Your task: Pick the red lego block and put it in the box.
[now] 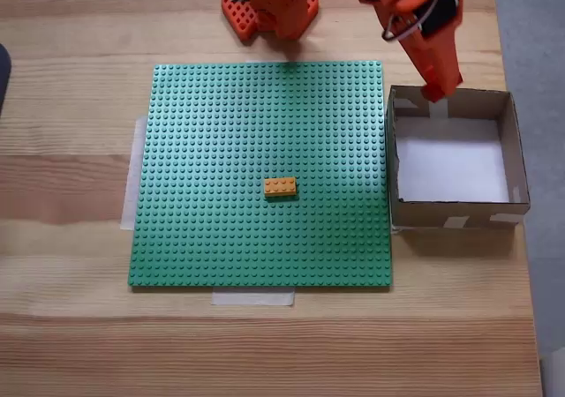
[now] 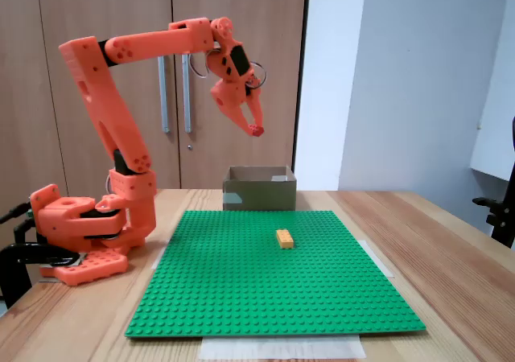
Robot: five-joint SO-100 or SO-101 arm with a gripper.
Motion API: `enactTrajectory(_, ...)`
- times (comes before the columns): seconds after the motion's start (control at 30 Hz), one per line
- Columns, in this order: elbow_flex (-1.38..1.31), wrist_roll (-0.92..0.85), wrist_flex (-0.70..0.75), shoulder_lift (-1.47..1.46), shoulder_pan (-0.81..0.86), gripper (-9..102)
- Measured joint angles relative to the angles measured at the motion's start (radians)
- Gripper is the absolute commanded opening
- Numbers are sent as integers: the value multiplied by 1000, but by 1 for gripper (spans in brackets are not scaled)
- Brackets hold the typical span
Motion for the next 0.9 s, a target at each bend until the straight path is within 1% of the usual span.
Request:
enactTrajectory(0.1, -8, 17, -9, -55, -17, -1)
enactTrajectory(0.23, -94, 32, -6, -206, -37, -1)
enactTrajectory(0.6, -459, 37, 77, -588, -37, -1)
enactTrajectory(0.9, -488, 37, 80, -699, -38, -1)
